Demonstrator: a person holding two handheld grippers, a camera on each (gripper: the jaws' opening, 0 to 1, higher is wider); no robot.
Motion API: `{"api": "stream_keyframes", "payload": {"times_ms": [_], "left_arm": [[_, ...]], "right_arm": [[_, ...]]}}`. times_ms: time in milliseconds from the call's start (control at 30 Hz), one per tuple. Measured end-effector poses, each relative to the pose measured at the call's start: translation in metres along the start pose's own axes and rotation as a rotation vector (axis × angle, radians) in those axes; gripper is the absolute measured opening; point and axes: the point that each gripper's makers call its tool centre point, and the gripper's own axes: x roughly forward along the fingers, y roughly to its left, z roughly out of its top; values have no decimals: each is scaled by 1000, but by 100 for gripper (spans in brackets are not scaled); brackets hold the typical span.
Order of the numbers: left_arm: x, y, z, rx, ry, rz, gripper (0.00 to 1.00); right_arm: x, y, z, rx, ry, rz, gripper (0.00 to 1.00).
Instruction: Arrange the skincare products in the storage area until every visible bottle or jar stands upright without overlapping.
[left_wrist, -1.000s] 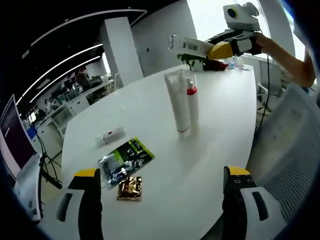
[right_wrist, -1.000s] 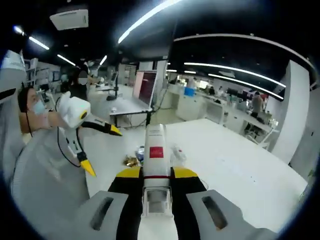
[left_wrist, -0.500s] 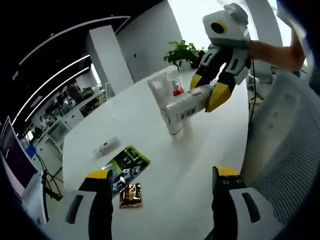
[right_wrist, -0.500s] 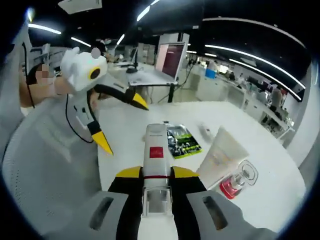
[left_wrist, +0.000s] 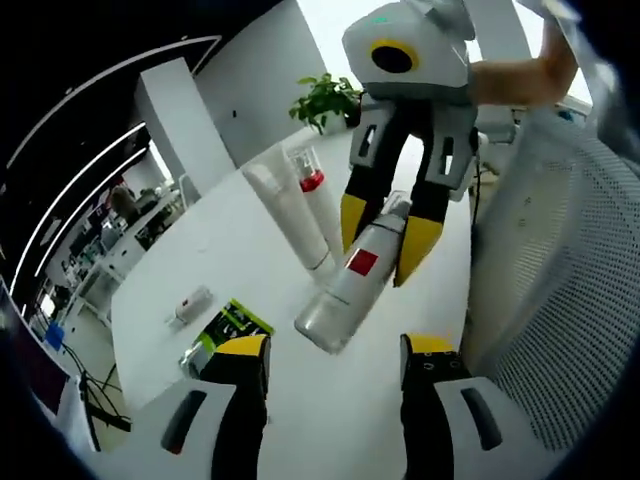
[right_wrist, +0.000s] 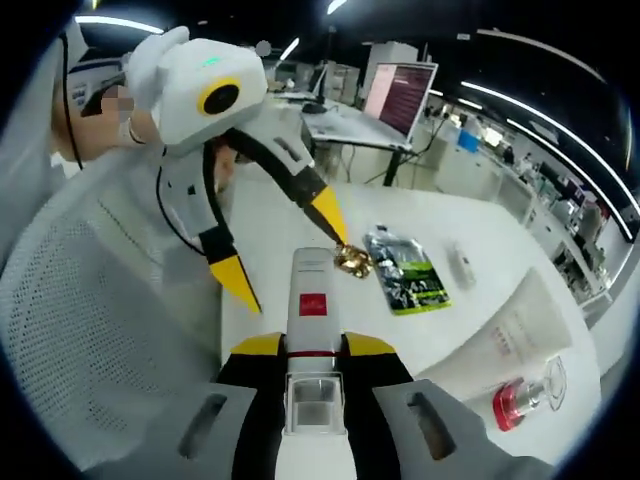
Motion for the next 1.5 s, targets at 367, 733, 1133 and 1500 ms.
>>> {"api": "stream_keyframes", "payload": {"times_ms": [367, 733, 1133, 1500], "left_arm": [[6, -11, -6, 118, 49, -28, 37], [12, -21, -8, 152, 70, -71, 27], [1, -25, -10, 104, 116, -16, 24], [10, -23, -14, 217, 132, -21, 20]], "right_arm": [[22, 17, 2, -188, 81, 54, 21], [29, 18, 4, -324, 121, 67, 21], [23, 18, 2, -397, 149, 66, 21], [26, 18, 2, -381, 129, 58, 21]]}}
